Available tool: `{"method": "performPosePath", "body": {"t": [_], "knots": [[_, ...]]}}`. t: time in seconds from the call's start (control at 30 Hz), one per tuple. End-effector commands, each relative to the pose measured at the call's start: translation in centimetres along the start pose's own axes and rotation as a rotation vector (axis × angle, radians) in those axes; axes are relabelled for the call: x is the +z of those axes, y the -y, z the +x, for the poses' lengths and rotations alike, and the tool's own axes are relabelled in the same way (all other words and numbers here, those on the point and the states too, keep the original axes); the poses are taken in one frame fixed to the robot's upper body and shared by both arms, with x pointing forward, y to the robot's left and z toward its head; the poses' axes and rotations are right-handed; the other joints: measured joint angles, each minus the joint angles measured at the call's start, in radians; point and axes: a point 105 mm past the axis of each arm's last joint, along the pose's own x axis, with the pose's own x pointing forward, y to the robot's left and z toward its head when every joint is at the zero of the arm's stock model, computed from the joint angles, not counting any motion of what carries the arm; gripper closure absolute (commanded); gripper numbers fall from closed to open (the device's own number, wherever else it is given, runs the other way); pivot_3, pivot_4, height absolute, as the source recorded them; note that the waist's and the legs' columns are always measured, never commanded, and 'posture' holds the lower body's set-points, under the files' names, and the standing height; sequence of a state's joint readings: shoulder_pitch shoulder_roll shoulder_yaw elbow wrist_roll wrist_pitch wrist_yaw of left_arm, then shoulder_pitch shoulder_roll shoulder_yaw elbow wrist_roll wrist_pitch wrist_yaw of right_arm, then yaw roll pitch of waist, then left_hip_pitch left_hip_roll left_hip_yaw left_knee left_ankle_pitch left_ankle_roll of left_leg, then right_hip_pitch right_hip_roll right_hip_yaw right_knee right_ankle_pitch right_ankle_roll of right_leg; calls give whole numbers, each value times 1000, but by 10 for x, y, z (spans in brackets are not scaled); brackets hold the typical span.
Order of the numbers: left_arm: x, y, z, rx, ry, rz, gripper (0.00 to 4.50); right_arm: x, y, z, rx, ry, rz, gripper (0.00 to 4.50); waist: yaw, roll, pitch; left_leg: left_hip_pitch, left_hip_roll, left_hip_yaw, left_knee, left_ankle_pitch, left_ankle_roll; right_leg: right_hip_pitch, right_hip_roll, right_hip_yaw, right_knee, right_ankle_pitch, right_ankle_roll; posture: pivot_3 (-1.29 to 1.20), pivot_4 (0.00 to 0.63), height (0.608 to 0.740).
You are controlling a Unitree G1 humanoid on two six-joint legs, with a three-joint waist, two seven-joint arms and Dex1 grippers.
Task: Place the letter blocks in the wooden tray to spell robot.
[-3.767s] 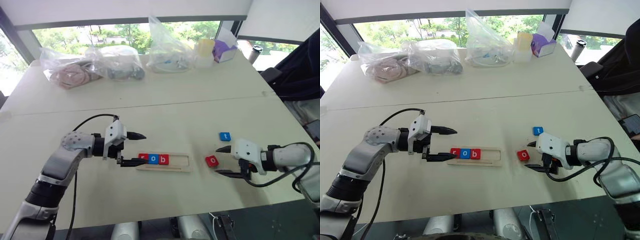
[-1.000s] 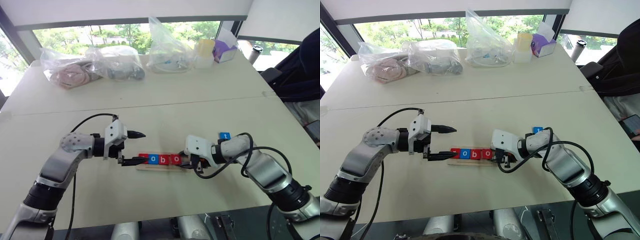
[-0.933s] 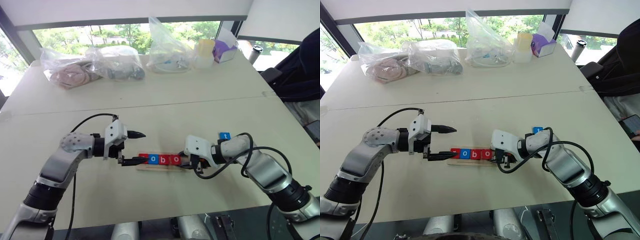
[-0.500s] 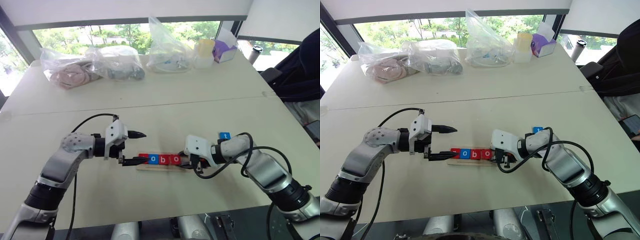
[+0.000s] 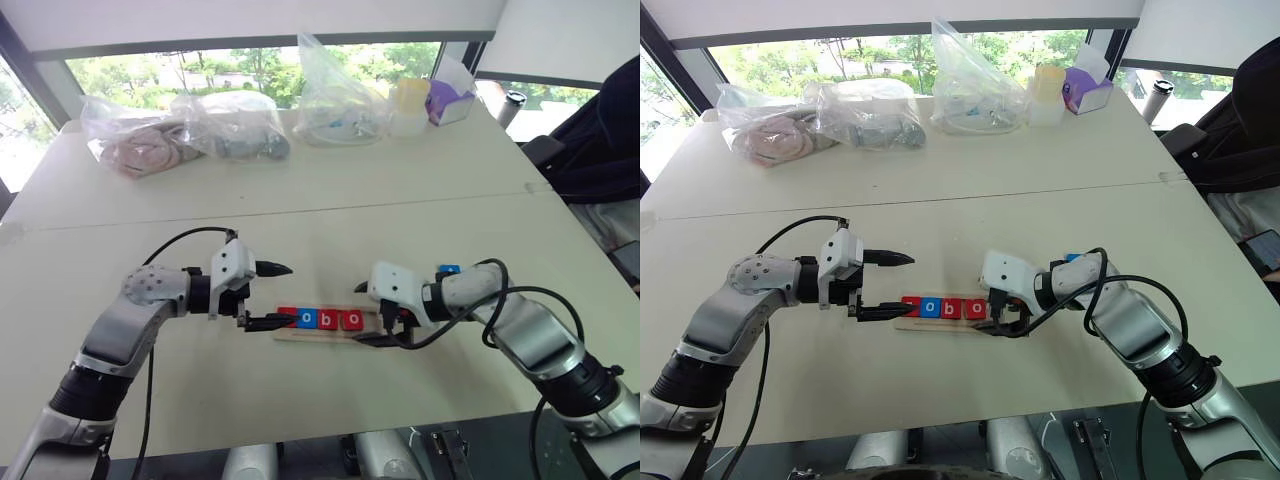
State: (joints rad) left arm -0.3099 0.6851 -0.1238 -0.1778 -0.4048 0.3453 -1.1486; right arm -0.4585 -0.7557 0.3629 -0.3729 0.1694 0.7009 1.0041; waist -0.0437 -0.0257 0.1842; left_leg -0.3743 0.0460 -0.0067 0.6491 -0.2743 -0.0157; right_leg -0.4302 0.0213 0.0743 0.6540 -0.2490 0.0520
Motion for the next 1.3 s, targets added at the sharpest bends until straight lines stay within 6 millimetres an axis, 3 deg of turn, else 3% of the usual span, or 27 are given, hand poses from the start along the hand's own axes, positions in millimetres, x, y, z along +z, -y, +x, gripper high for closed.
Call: {"method": "performPosePath", "body": {"t": [0.03, 0.5, 1.03, 1.17, 1.3], "knots": [[9, -2, -2, 7, 20, 35, 0, 7, 22, -15, -105, 20, -21, 44, 0, 0, 0, 0, 0, 0, 0, 0, 0, 0, 0, 0, 0, 0, 0, 0, 150, 740], [9, -3, -2, 5, 21, 37, 0, -18, 18, -9, -105, -47, -43, 44, 0, 0, 0, 0, 0, 0, -1, 0, 0, 0, 0, 0, 0, 0, 0, 0, 150, 740], [10, -1, -3, 9, 21, 39, 0, -5, 8, 6, -63, -4, -74, 44, 0, 0, 0, 0, 0, 0, 0, 0, 0, 0, 0, 0, 0, 0, 0, 0, 150, 740], [10, -1, -2, 7, 22, 38, 0, -6, 8, 3, -67, -15, -81, 44, 0, 0, 0, 0, 0, 0, -1, 0, 0, 0, 0, 0, 0, 0, 0, 0, 150, 740], [10, -1, -1, 6, 22, 38, 0, -12, 20, -16, -134, -62, -101, 44, 0, 0, 0, 0, 0, 0, 0, 0, 0, 0, 0, 0, 0, 0, 0, 0, 150, 740]]}}
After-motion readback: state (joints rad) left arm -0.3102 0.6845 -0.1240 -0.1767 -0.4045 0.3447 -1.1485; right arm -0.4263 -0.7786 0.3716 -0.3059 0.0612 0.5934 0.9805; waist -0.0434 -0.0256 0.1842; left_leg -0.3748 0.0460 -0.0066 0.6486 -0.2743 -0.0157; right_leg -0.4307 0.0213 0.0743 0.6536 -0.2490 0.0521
